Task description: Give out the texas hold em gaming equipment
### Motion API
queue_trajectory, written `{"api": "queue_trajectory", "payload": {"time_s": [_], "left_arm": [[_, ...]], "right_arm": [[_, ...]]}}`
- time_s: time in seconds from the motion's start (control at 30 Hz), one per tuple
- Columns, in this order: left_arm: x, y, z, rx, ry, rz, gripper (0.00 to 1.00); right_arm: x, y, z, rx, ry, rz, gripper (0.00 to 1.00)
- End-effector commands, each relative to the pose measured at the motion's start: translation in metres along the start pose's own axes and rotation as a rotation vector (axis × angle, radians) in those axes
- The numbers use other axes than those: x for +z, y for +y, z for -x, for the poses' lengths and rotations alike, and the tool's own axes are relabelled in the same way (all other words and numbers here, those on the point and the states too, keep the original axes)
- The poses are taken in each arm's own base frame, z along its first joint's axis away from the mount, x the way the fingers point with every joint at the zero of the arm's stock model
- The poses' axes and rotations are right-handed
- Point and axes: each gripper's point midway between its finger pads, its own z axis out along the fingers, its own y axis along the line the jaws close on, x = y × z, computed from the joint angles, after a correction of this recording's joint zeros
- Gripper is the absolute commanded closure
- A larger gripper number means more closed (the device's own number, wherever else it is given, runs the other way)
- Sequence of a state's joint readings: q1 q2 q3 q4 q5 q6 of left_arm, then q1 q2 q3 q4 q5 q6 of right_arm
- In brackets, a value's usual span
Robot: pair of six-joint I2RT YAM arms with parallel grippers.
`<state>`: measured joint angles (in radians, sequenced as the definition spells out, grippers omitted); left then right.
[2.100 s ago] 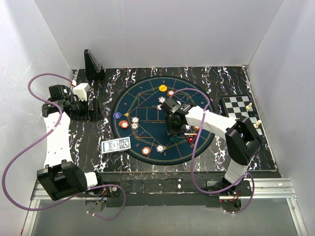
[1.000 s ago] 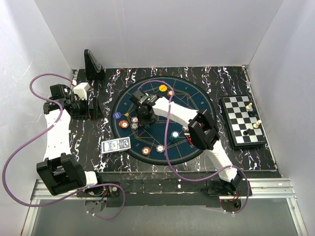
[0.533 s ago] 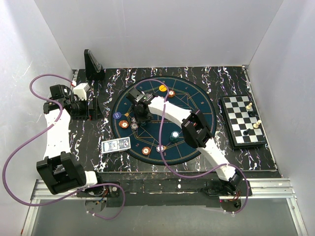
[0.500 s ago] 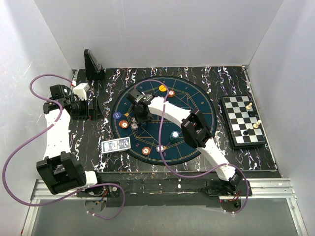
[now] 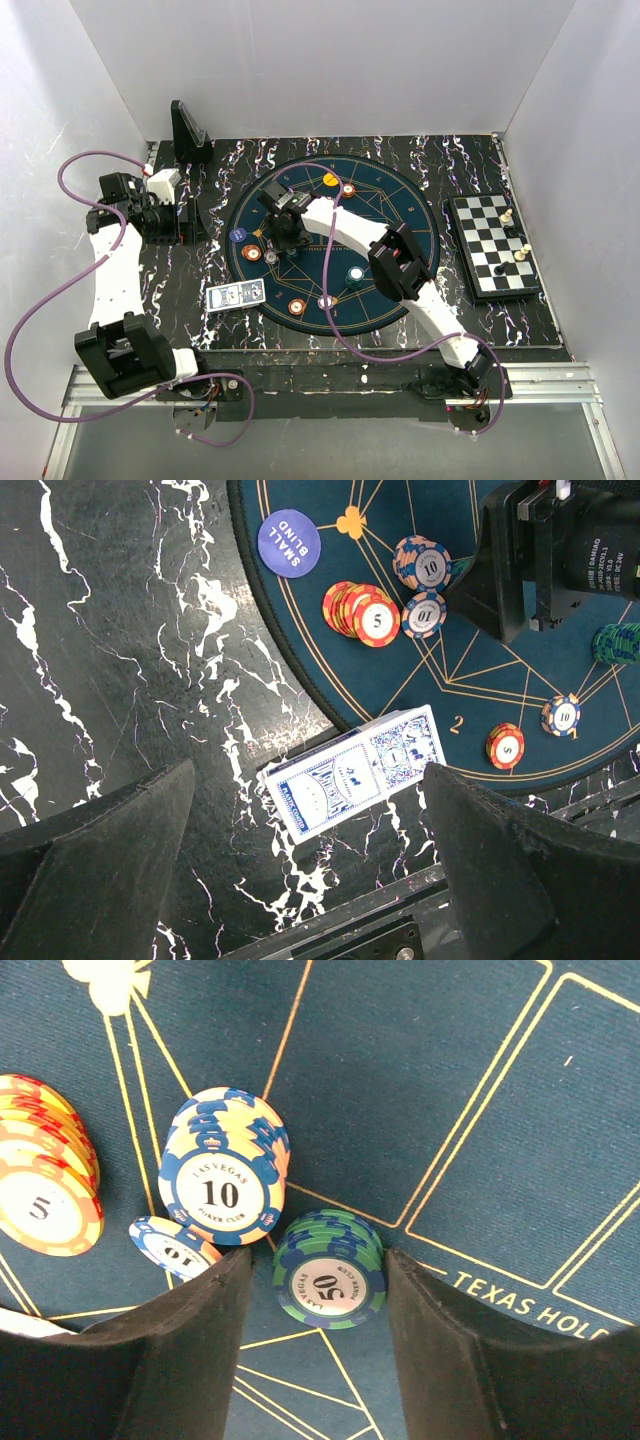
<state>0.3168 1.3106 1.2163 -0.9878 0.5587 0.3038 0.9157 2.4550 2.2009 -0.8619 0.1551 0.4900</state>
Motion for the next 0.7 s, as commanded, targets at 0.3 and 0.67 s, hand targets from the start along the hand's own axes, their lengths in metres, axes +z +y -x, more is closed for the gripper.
{"api": "queue_trajectory", "payload": {"time_s": [0.3, 0.67], "left_arm": [[-0.015, -0.011, 0.007, 0.018, -0.054, -0.01, 0.0], [-0.018, -0.02, 0.006, -0.001, -0.069, -0.037, 0.0]], "right_arm": [[-0.077, -0.015, 0.029, -0.038, -0.115, -0.011, 0.29], [-0.186, -0.05, -0.002, 0.087, -0.191, 0.016, 0.28]]}}
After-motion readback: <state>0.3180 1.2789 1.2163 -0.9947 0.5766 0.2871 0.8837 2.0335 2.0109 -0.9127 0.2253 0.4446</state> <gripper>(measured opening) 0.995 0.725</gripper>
